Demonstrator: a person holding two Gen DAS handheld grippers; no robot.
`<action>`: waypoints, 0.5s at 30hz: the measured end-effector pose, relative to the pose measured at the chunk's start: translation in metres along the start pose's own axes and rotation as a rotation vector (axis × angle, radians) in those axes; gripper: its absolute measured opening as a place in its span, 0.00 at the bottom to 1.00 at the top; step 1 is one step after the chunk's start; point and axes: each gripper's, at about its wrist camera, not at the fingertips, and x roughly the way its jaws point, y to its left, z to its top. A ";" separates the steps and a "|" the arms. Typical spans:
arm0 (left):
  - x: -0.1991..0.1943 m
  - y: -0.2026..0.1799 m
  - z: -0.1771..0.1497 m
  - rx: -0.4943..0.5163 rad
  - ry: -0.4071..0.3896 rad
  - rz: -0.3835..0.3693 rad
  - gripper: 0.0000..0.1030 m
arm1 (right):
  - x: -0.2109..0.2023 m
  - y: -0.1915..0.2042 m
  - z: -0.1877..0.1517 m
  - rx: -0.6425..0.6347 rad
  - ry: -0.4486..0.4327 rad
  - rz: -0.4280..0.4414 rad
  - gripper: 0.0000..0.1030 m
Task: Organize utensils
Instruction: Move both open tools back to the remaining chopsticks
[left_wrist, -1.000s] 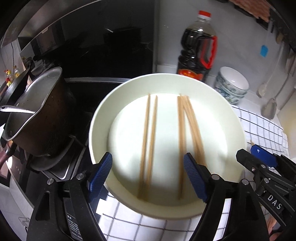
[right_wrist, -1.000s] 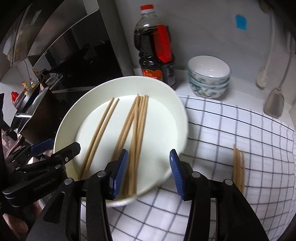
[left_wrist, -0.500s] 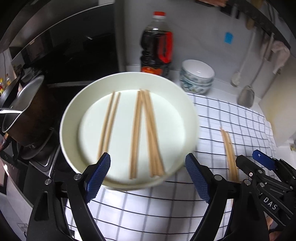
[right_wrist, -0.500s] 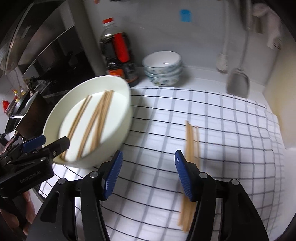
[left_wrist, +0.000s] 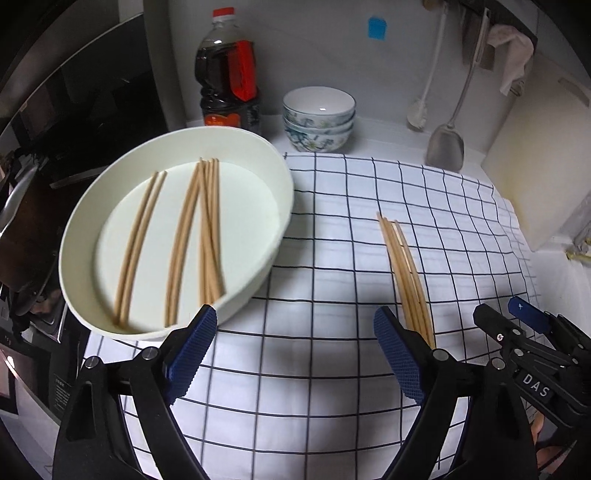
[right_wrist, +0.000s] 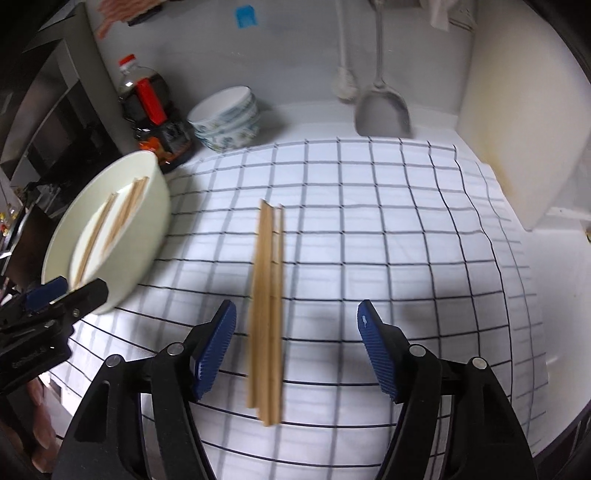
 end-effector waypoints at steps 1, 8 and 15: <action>0.003 -0.004 -0.001 0.003 0.003 -0.003 0.83 | 0.005 -0.004 -0.002 -0.004 0.007 -0.007 0.63; 0.020 -0.027 -0.011 0.029 0.007 -0.005 0.84 | 0.035 -0.011 -0.011 -0.034 0.035 -0.001 0.63; 0.035 -0.033 -0.016 0.038 0.023 0.013 0.84 | 0.059 -0.006 -0.013 -0.068 0.053 0.002 0.63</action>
